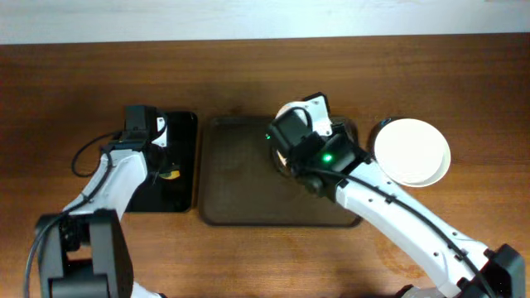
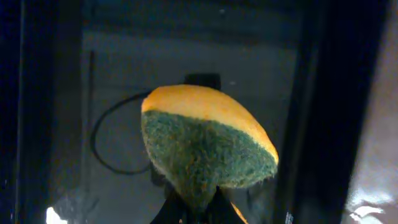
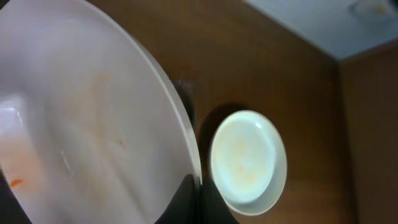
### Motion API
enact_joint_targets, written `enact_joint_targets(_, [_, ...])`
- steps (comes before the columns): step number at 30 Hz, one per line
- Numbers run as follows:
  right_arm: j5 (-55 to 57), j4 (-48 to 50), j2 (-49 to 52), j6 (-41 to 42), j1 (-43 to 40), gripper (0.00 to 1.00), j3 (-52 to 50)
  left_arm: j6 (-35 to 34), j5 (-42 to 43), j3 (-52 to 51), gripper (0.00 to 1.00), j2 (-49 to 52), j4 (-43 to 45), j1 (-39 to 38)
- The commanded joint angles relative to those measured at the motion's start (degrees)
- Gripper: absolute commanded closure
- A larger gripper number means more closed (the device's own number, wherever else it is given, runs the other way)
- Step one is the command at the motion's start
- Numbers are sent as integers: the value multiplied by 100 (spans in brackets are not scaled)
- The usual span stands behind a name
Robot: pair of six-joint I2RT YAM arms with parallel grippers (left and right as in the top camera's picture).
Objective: Clean dirty plates on tray and stack at the side
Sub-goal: 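Carry the plate right and stack it on the plate pile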
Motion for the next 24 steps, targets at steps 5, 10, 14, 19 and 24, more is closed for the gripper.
enact_joint_targets(5, [651,-2,-103,326,85,96,28,129,-697,-17,100,710,199,20])
enact_joint_targets(10, [-219,-39,-199,850,-372,96,28,227,9,-2,100,-55,203,20])
enact_joint_targets(14, [-850,-74,-520,844,-1182,96,28,348,4,-31,100,-155,516,20])
enact_joint_targets(19, [-2057,-105,-527,846,-2079,96,28,345,7,-35,99,844,612,20])
enact_joint_targets(24, [-3316,-109,-527,846,-3517,96,28,481,293,74,100,533,433,17])
